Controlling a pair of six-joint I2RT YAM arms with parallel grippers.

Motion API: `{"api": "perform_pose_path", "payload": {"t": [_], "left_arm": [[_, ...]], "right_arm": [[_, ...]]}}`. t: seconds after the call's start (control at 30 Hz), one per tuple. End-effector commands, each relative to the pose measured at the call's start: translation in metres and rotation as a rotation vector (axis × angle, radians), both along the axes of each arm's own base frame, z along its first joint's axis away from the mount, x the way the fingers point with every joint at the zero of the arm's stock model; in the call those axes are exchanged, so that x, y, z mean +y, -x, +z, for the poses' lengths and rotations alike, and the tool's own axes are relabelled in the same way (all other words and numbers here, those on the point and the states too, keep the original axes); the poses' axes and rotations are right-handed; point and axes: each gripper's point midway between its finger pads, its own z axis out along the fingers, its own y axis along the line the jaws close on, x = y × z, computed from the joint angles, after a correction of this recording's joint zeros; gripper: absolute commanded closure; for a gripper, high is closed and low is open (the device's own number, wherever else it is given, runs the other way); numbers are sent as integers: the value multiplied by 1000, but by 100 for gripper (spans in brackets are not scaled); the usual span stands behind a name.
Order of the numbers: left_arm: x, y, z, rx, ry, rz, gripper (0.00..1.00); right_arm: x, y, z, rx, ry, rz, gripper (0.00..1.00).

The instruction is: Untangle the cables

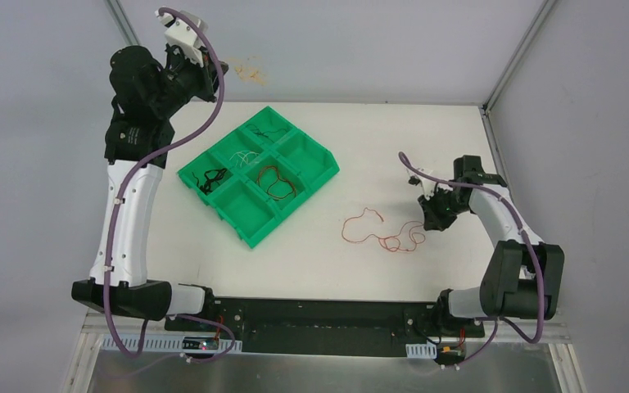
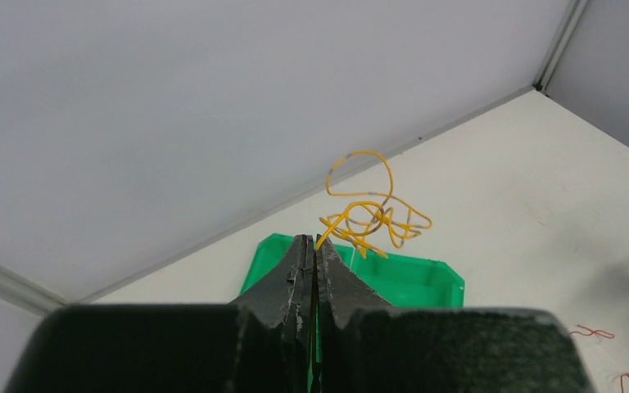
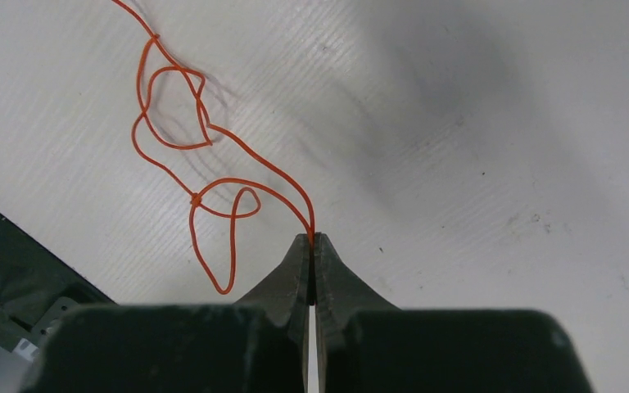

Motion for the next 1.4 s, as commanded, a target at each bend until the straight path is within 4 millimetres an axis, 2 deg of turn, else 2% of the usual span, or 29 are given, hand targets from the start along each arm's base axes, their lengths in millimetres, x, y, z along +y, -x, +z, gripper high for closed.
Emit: {"api": "perform_pose_path", "payload": {"t": [0.0,0.07,0.13,0.27,0.43,0.57,0.63,0.87,1.03,1.17,1.37], "left_arm": [[-4,14,-17,29,-9,-54,100],[-4,18,-37,83,6,-53,100],[-2,20,-53,133,32,-31,100],[6,22,-80,201,53,17,100],[19,25,-113,283,73,86,100],[31,28,-129,313,76,132,100],[35,31,-135,338,108,155,100],[48,38,-153,390,159,212,100],[58,42,-159,405,177,242,100],[60,44,-164,415,181,248,100],[63,44,-168,426,187,254,100]], "right_arm": [[10,-16,32,-22,-85,-70,100],[24,-32,62,-54,-178,-143,100],[42,-50,104,-97,-293,-201,100],[73,-68,170,-161,-458,-244,100],[113,-84,230,-261,-570,-198,100],[136,-108,275,-348,-637,-200,100],[146,-119,291,-370,-664,-207,100],[185,-147,317,-378,-707,-202,100],[209,-166,316,-349,-718,-256,100],[219,-180,319,-371,-723,-309,100],[223,-194,340,-424,-759,-333,100]]}}
